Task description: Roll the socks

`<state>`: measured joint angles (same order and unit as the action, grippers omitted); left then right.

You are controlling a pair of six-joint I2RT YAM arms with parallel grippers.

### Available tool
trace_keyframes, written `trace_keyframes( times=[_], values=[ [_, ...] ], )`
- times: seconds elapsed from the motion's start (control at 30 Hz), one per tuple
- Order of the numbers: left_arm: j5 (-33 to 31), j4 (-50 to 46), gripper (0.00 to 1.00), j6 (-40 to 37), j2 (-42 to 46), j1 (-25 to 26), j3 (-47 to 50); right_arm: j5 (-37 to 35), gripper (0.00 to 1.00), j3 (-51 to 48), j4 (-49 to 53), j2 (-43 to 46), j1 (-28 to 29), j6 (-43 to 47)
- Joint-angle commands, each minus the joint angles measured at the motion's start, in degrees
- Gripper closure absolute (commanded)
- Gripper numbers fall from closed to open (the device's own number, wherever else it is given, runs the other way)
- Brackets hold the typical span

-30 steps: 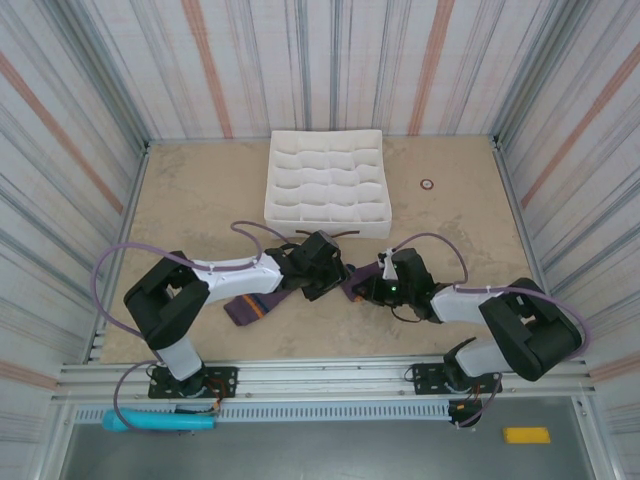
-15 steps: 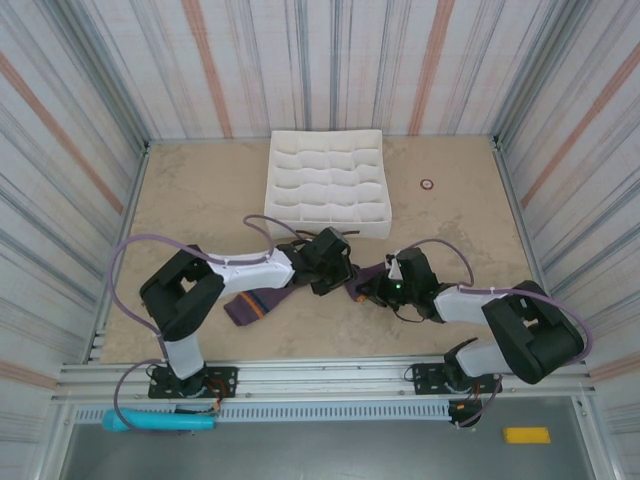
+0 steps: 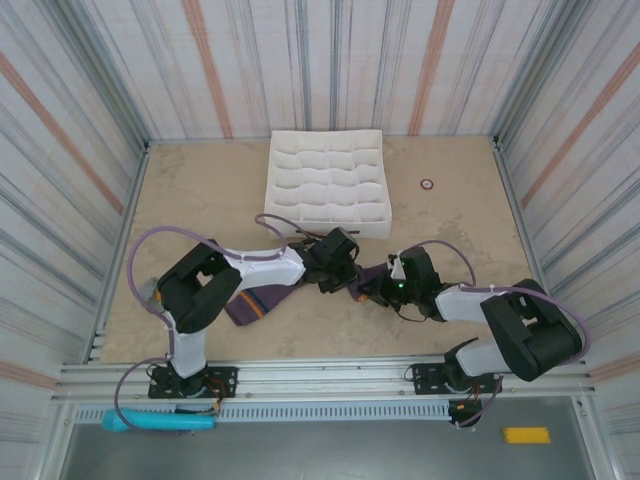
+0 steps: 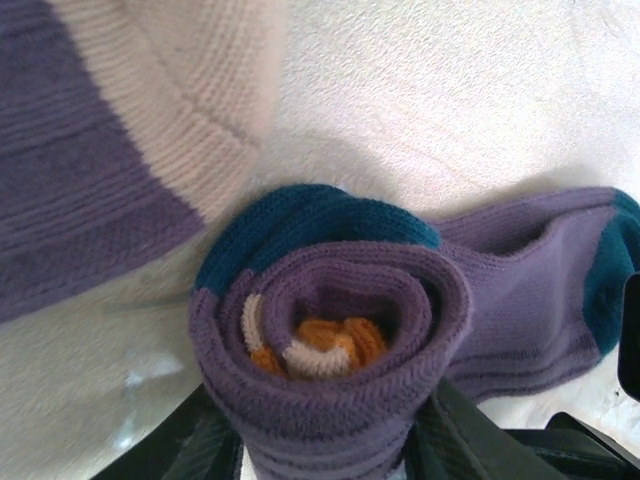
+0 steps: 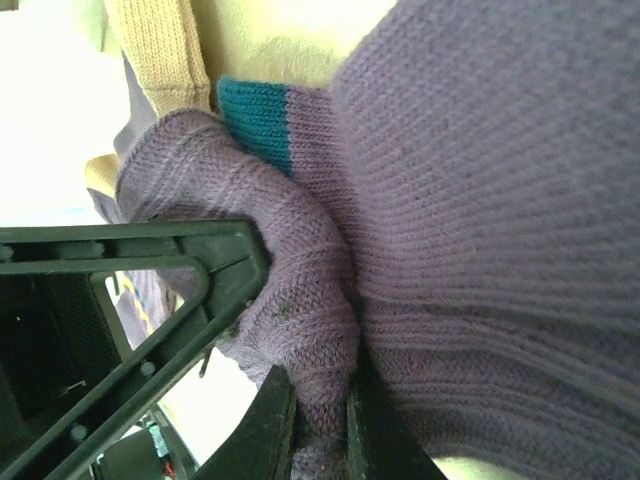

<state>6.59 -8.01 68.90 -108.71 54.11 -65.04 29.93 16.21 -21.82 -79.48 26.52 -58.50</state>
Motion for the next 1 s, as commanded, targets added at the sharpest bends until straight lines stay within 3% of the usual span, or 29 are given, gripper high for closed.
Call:
trace_keyframes(
  times=[0.0,0.07,0.23,0.37,0.67,0.97],
  values=[
    [1.0,-2.4,0.64,0.8,-2.3,0.5,-0.5,-8.6,1.00,-4.7,18.6,-3.8,-1.1,1.0],
    [0.2,-2.3,0.73,1.4,-2.1,0.5,0.0,-8.2,0.96,-4.7,17.5,-2.9,-1.0,2.3],
    [0.0,-3.3,0.97,1.0,-1.4,-0.1,0.1,-8.4,0.63,-3.2,19.3,2.1,-0.9,5.7],
    [2.7,-0.7,1.00,0.2,-1.2,-1.3,1.0,-9.6,0.51,-1.6,24.2,8.6,-0.8,6.6],
    [4.6,-0.5,1.00,-0.8,1.1,-2.6,2.8,-15.8,0.42,-0.9,37.1,21.9,-2.5,6.0],
    [6.4,1.8,1.00,-1.0,2.7,-2.7,4.5,-16.6,0.41,-1.0,35.0,19.6,-4.3,6.5]
  ],
)
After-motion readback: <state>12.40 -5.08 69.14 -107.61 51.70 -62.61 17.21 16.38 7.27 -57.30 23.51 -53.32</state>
